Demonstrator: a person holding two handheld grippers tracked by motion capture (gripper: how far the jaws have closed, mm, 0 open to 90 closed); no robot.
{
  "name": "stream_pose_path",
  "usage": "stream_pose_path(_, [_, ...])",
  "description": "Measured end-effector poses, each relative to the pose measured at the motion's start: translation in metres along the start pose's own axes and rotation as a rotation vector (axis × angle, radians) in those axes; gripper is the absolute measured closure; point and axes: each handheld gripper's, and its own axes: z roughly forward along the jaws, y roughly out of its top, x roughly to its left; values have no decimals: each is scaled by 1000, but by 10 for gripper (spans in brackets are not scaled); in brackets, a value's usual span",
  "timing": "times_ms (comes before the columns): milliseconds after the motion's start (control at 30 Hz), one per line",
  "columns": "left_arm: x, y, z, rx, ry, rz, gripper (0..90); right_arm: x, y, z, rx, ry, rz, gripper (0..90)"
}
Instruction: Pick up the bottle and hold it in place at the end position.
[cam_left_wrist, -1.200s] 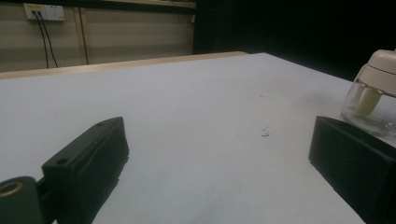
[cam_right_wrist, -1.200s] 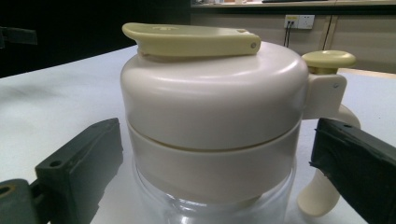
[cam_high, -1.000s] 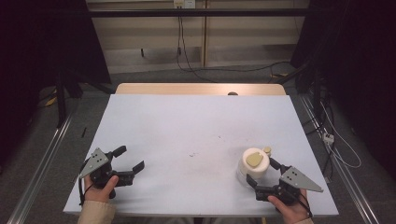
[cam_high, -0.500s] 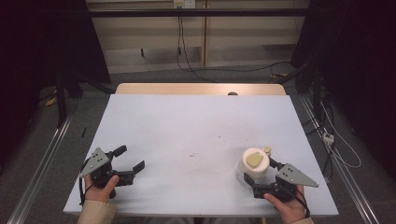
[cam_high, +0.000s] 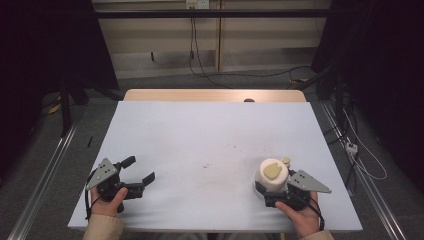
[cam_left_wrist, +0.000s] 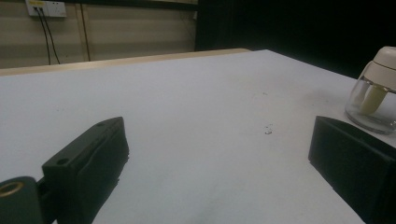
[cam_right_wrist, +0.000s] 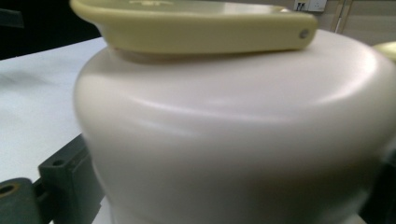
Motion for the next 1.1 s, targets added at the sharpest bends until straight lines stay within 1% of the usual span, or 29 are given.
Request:
stream_pose_path(100, [0, 0, 0, -2, 0, 1, 42, 0, 1, 3, 9, 1, 1, 33])
stream_pose_path(200, [1, 0, -1, -2, 2, 0, 42, -2, 0, 1, -4, 12, 17, 48])
stream_pose_path(367, [1, 0, -1, -2, 2, -2, 42, -3, 1, 1, -4, 18, 21, 59])
stream_pose_path(533, [0, 0, 0, -5, 3, -5, 42, -3, 2, 1, -1, 19, 36, 63])
stream_pose_path(667, [0, 0, 2, 1, -2, 5, 42, -3, 2, 1, 3, 20, 32, 64])
stream_pose_path(733, [-1, 0, 3, 2, -2, 5, 42, -3, 3, 1, 3, 20, 40, 65])
stream_pose_path(800, [-1, 1, 2, -5, -2, 4, 43, -4, 4, 1, 4, 20, 34, 66])
stream_pose_path(933, [-1, 1, 2, -9, 0, 4, 42, -4, 6, 2, -9, 16, 46, 66])
stream_pose_path(1100, [-1, 1, 1, -12, -1, 6, 42, -4, 11, 8, -21, 21, 50, 67])
